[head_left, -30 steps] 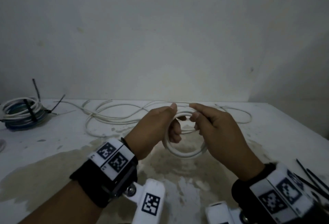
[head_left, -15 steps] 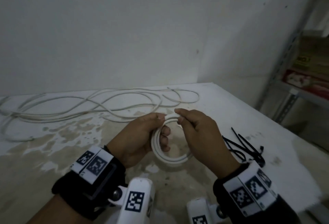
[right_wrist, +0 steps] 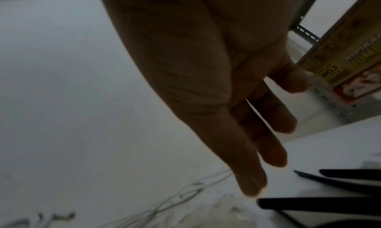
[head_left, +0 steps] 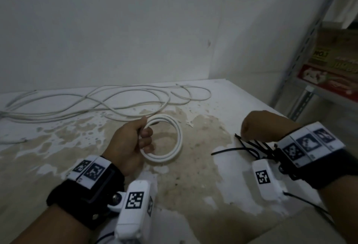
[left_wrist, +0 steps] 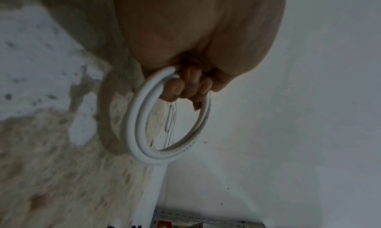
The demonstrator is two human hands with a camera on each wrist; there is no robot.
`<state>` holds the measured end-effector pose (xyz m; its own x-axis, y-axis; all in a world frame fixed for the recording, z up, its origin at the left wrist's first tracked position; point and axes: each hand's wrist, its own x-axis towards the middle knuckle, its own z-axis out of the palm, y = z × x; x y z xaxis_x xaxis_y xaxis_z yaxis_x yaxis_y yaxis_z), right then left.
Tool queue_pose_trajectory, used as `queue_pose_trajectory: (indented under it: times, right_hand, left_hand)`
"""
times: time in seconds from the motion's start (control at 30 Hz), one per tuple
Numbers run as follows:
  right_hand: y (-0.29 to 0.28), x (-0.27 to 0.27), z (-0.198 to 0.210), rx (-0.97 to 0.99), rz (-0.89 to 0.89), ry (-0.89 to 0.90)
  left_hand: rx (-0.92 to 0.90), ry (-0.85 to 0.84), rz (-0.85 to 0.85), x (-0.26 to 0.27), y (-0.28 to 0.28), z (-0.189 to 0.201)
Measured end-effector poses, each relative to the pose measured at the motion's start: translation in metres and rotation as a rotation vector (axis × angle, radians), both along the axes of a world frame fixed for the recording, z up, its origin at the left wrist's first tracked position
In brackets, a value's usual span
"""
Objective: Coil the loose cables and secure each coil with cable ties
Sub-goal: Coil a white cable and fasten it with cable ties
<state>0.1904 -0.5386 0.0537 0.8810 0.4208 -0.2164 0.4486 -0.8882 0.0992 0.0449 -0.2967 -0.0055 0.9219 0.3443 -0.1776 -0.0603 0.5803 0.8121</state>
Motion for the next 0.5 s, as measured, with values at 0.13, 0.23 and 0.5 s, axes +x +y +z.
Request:
queue_pose_trajectory:
  times: [0.13, 0.23, 0.5]
  right_hand:
    - [-0.004, 0.021, -0.022, -0.175, -0.024, 0.032]
    - [-0.003, 0.027, -0.032, -0.210, -0.029, 0.004]
    - [0.001, 0.023, -0.019, -0.227, -0.034, -0.012]
  left_hand:
    - [-0.011, -0.030, -0.006, -0.002, 0.000, -0.003]
    - [-0.020, -0.043, -0.026, -0.003, -0.001, -0.004]
    - [-0.044, -0.062, -0.025, -0.004, 0.001, -0.004]
